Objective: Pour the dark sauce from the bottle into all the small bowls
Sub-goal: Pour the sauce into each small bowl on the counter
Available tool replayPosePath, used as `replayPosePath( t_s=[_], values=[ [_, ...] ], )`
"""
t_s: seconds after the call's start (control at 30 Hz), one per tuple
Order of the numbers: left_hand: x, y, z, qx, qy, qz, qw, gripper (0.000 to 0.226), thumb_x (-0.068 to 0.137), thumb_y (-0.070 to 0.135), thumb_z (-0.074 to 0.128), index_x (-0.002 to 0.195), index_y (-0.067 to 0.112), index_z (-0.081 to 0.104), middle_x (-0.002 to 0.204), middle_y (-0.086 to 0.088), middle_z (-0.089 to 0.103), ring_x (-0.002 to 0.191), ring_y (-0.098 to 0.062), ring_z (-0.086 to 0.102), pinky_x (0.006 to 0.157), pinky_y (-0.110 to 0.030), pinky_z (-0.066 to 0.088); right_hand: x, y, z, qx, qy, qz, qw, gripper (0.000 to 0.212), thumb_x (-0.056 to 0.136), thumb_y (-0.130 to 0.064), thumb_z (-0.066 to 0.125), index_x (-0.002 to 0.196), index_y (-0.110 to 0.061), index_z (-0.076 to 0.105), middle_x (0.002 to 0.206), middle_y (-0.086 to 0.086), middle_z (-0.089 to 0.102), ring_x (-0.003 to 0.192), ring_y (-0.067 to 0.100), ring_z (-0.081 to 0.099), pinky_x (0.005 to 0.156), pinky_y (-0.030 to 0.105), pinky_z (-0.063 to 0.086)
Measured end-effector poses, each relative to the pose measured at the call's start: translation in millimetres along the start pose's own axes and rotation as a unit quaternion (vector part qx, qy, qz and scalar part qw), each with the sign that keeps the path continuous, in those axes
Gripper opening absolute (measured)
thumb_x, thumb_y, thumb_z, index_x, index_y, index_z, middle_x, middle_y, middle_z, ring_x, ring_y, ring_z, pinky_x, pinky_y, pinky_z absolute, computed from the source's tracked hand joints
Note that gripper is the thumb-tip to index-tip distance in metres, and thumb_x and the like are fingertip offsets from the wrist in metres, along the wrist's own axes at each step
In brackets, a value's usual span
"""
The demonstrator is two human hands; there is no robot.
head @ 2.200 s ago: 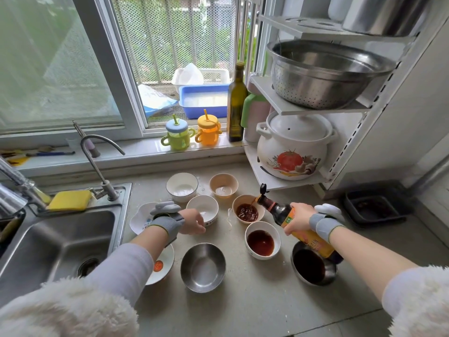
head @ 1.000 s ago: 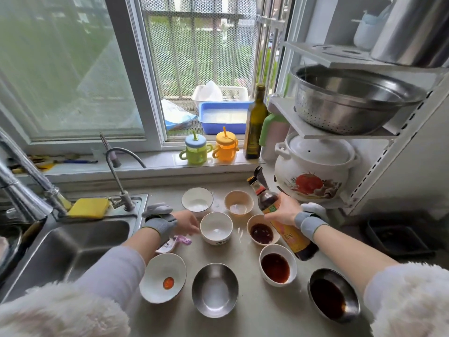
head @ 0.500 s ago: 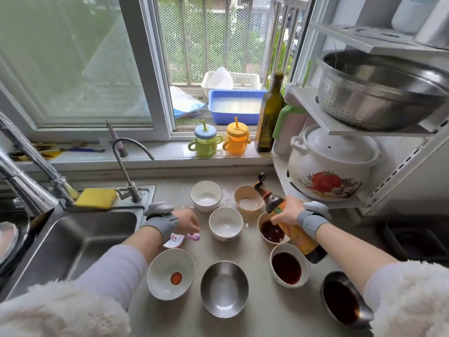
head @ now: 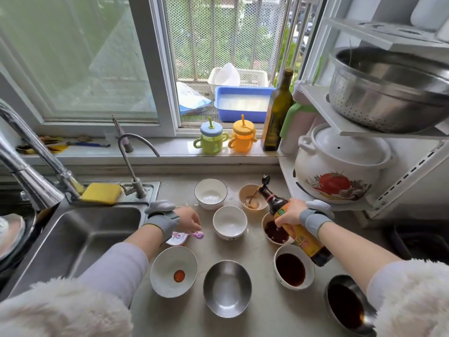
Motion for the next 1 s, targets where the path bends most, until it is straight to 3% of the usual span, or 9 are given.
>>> replayPosePath(
  t_s=[0.1, 0.3, 0.5, 0.7, 0.83, 1.0],
  values=[
    [0, -2, 1, -0.006, -0.001, -0.003, 1.0, 0.023, 0.086, 0.033, 0.059, 0.099, 0.019, 0.073, 0.105, -0.003, 0.074, 0.089, -0.018, 0.062, 0.087, -0.028, 0.05, 1, -1, -2, -0.013, -0.003, 0.002, 1.0, 0.064, 0.067, -0.039, 0.081, 0.118, -0.012, 0.053, 0.104, 0.01, 0.067, 0.088, 0.023, 0.065, 0.079, 0.031, 0.056],
    [0, -6, 2, -0.005, -0.007, -0.002, 1.0, 0.012, 0.082, 0.038, 0.058, 0.084, 0.031, 0.068, 0.094, 0.0, 0.072, 0.095, -0.021, 0.067, 0.087, -0.032, 0.052, 1, 0, -2, -0.033, -0.007, 0.008, 0.999, 0.059, 0.063, -0.041, 0.08, 0.107, -0.015, 0.052, 0.098, 0.009, 0.067, 0.089, 0.024, 0.067, 0.085, 0.035, 0.059],
    [1, -6, 3, -0.003, -0.005, -0.007, 1.0, 0.024, 0.083, 0.04, 0.059, 0.095, 0.023, 0.072, 0.097, -0.002, 0.073, 0.086, -0.017, 0.062, 0.088, -0.032, 0.052, 6, 4, 0, -0.041, -0.015, 0.016, 0.999, 0.069, 0.053, -0.045, 0.081, 0.109, -0.014, 0.055, 0.095, 0.008, 0.068, 0.086, 0.023, 0.068, 0.083, 0.036, 0.059],
    [3, -6, 5, 0.008, 0.0, -0.008, 1.0, 0.027, 0.082, 0.044, 0.06, 0.096, 0.025, 0.074, 0.1, 0.0, 0.075, 0.095, -0.019, 0.066, 0.089, -0.031, 0.052, 12, 7, 2, -0.052, -0.018, 0.025, 0.998, 0.075, 0.04, -0.051, 0.078, 0.103, -0.017, 0.055, 0.09, 0.007, 0.069, 0.081, 0.023, 0.068, 0.08, 0.036, 0.06],
    [3, -5, 5, 0.005, 0.002, -0.003, 1.0, 0.027, 0.083, 0.043, 0.061, 0.096, 0.023, 0.074, 0.088, 0.002, 0.07, 0.083, -0.015, 0.06, 0.084, -0.028, 0.051, 9, 5, 0, -0.046, -0.016, 0.025, 0.998, 0.072, 0.042, -0.048, 0.079, 0.102, -0.015, 0.057, 0.09, 0.007, 0.069, 0.082, 0.023, 0.068, 0.079, 0.034, 0.06],
    [2, -5, 5, 0.001, 0.003, -0.002, 1.0, 0.029, 0.084, 0.042, 0.061, 0.098, 0.021, 0.075, 0.085, 0.004, 0.068, 0.082, -0.014, 0.061, 0.083, -0.029, 0.052, 8, 7, 0, -0.047, -0.02, 0.029, 0.998, 0.076, 0.042, -0.048, 0.08, 0.106, -0.016, 0.056, 0.093, 0.007, 0.068, 0.083, 0.024, 0.068, 0.08, 0.036, 0.06]
  ],
)
Point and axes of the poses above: each hand's wrist, its own x-axis towards the middle knuckle, its own z-axis out of the palm, y = z × x, the point moved 6 cm from there along x, towards the middle knuckle
